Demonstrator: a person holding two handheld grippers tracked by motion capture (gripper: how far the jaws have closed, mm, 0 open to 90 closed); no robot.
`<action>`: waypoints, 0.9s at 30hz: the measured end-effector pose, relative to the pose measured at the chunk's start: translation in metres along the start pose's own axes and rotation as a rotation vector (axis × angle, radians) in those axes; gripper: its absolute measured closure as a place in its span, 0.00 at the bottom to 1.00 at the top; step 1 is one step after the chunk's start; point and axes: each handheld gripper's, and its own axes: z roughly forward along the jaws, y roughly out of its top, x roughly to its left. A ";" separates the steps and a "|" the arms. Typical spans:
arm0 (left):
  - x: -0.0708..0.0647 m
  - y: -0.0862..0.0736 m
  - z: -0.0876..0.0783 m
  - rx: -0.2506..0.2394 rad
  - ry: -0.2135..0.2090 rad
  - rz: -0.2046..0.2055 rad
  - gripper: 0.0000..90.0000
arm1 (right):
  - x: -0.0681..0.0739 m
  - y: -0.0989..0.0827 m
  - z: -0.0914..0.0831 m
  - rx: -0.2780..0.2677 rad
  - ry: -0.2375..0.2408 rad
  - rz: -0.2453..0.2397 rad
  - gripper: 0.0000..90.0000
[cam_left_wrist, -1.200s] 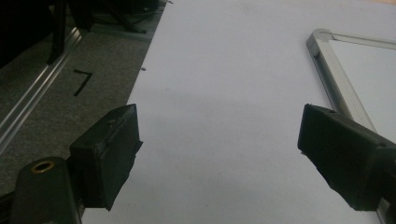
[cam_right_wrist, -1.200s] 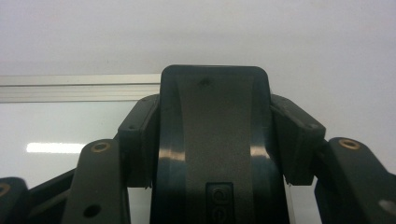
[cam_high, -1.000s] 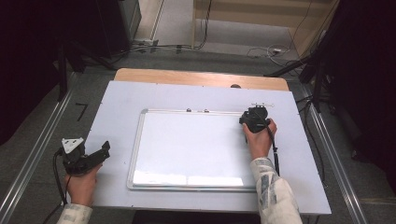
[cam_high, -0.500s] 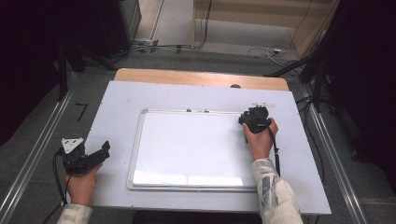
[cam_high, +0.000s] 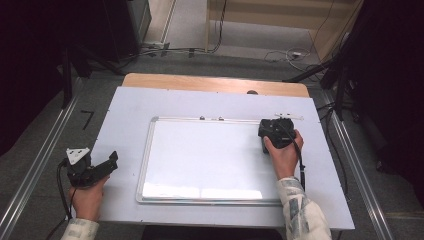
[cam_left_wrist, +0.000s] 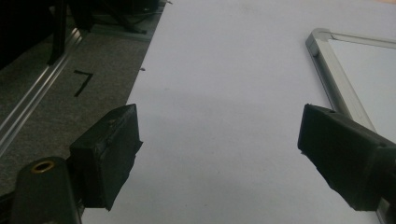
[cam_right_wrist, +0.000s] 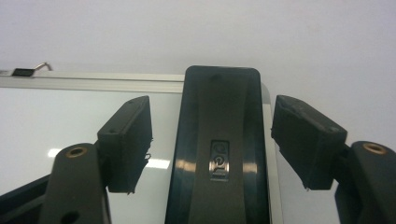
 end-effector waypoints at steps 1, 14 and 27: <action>0.000 0.000 0.000 0.000 0.000 0.000 0.15 | 0.000 -0.001 -0.002 -0.005 0.006 -0.005 0.30; -0.001 0.000 0.000 0.003 0.000 0.005 0.15 | -0.007 -0.017 -0.030 -0.041 0.095 -0.024 0.25; -0.001 0.000 0.000 0.003 0.001 0.004 0.15 | -0.013 -0.031 -0.044 -0.058 0.120 -0.026 0.23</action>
